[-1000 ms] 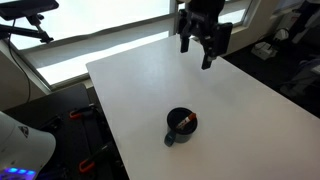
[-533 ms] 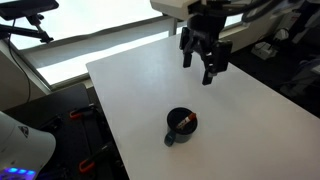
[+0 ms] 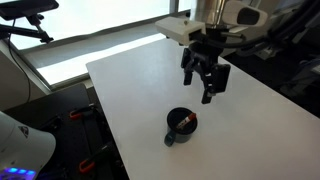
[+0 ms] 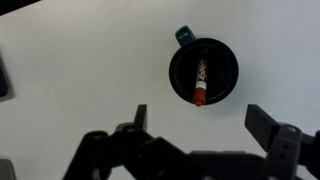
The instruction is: Remove the marker from the cup and put it on the table
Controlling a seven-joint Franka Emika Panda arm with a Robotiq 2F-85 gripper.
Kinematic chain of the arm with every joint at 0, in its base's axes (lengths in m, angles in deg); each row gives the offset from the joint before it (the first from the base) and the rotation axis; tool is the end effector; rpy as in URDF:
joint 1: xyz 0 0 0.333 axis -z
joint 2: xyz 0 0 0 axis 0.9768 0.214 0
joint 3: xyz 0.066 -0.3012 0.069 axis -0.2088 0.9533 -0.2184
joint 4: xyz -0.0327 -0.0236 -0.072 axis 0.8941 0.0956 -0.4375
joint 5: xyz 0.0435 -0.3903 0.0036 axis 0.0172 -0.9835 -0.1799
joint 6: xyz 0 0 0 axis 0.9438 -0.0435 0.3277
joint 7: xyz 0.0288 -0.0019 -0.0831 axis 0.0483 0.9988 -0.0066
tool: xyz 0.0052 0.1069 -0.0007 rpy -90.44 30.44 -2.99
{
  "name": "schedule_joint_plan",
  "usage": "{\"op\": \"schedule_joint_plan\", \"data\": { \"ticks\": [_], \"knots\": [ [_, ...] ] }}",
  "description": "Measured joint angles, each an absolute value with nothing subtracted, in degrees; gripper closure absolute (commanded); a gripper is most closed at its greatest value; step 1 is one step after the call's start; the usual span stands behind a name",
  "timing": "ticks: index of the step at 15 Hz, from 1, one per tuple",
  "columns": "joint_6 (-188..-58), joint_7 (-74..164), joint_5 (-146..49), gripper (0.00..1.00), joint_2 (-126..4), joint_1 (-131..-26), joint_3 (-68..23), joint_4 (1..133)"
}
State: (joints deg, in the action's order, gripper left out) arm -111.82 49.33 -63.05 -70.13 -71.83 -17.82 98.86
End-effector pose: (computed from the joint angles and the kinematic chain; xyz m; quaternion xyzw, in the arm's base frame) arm 0.5154 -0.1466 0.3255 0.9826 -0.1121 -0.0798 0.1244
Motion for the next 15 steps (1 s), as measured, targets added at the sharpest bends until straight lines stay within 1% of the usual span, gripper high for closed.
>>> {"op": "schedule_joint_plan", "data": {
  "ticks": [6, 12, 15],
  "knots": [
    [-111.6, 47.7, -61.9, 0.0, -67.3, -71.4, -17.8, 97.8],
    [-104.6, 42.9, -56.7, 0.0, -65.1, -70.6, -17.8, 94.7],
    [-103.8, 42.9, -57.0, 0.0, -64.4, -70.3, -17.7, 93.5]
  ]
}}
